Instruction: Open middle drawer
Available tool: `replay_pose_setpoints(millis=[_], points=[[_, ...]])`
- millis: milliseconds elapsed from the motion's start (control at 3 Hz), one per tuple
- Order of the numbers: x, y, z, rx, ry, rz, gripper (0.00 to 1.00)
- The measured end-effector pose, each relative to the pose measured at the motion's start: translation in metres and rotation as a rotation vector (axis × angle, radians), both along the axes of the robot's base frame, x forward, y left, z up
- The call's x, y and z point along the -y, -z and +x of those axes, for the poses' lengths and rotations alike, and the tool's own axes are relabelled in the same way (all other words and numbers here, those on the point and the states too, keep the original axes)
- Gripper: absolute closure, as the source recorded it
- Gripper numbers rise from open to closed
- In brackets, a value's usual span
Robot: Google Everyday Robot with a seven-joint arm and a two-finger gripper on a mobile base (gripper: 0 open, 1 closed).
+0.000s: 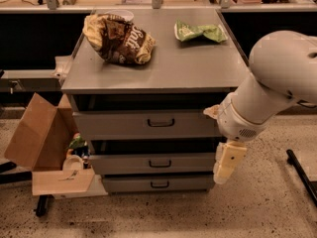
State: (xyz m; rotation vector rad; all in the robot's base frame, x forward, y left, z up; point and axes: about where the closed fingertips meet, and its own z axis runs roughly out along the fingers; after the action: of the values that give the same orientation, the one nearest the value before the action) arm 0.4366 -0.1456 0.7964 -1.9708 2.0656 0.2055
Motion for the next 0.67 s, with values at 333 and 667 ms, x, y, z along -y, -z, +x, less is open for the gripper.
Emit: replay_pose_setpoints(millis=[333, 667], points=[[-0.001, 0.058, 0.008, -0.018, -0.044, 0.013, 0.00], [-0.002, 0.119, 0.015, -0.030, -0.087, -0.005, 0.00]])
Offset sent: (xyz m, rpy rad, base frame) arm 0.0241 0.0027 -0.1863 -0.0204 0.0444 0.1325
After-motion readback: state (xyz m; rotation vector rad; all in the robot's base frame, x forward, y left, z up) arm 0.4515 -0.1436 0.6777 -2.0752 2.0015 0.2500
